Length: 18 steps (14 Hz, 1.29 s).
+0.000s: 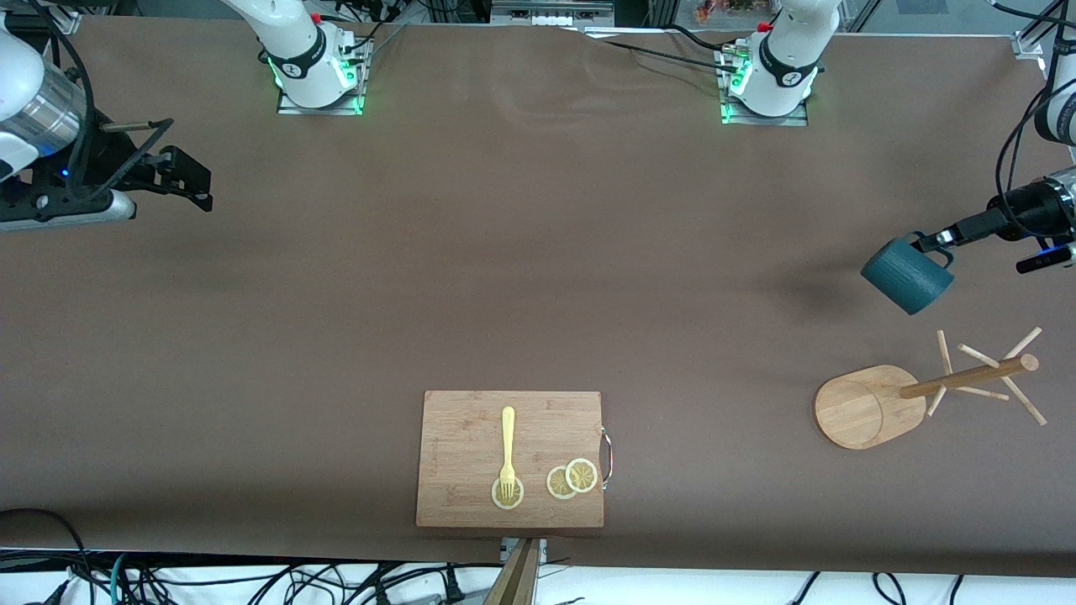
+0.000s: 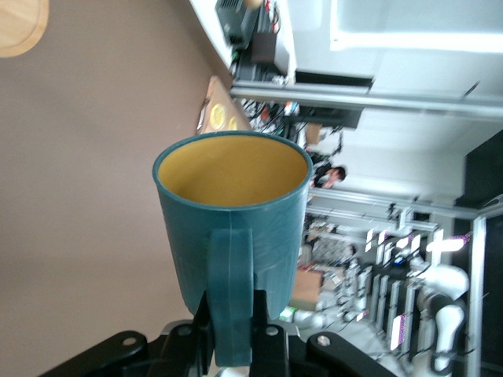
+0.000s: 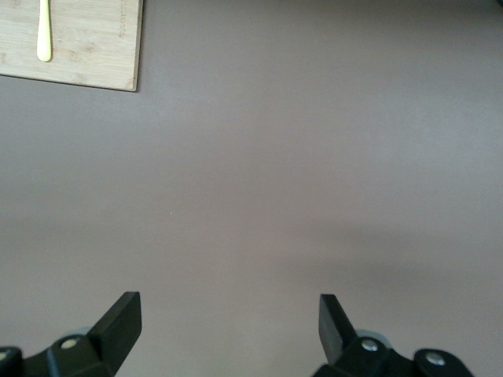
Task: Pass cup and hang on rack
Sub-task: 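Lower the mug handle onto a rack peg with the left gripper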
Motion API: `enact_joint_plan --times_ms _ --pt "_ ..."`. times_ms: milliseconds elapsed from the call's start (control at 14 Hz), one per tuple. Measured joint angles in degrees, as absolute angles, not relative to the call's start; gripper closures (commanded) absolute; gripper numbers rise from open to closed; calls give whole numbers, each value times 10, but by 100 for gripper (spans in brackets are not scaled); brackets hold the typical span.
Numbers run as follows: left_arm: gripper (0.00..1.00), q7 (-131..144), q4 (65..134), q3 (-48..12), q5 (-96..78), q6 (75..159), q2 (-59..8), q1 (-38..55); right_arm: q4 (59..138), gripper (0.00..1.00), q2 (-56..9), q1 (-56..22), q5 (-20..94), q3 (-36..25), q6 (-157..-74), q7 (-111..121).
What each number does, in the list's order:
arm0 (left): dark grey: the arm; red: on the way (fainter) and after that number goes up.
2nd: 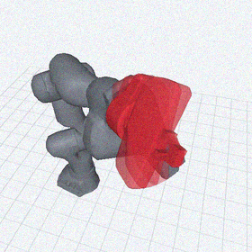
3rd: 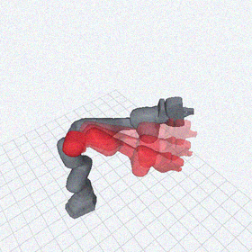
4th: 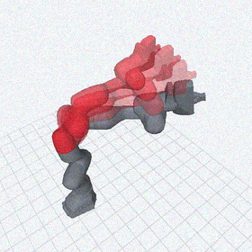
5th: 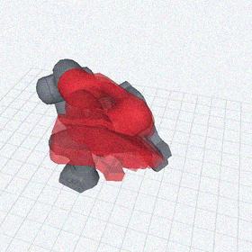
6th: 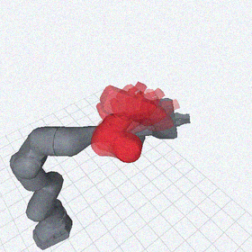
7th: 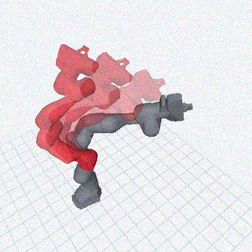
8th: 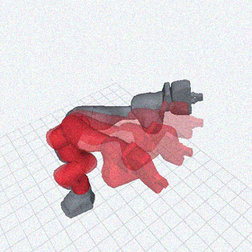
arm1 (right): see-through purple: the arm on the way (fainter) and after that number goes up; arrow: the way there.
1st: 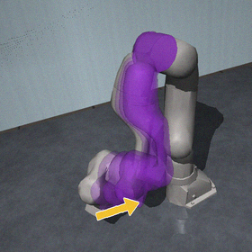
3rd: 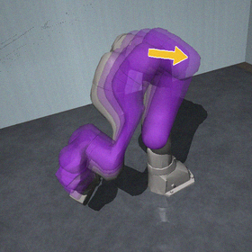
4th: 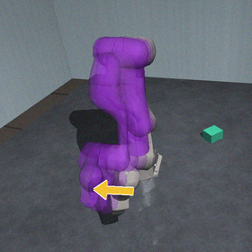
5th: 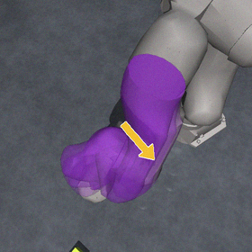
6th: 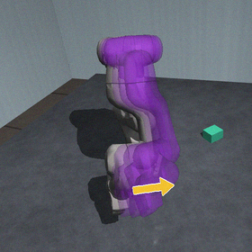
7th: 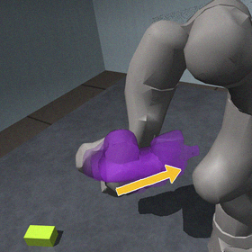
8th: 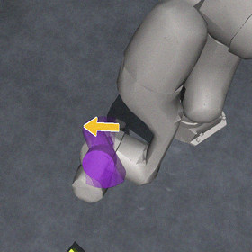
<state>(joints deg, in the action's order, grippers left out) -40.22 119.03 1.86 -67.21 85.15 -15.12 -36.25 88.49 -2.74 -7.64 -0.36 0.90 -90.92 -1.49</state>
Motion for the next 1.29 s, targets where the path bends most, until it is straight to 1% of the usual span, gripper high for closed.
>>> enact_joint_plan --times_ms 429,786,1000,1286 --pt "100 -351 1171 15 -780 851 -153 -358 885 0 -30 -77 -4 10 -910 -15" --pt "100 -345 1166 15 -817 851 -167 -353 885 0 -31 -77 -4 10 -910 -15" --pt "100 -345 1177 14 -819 850 -170 -351 885 0 -31 -77 -4 10 -910 -15" --pt "100 -345 1202 14 -819 857 -157 -349 885 0 -31 -77 -4 10 -910 -15"
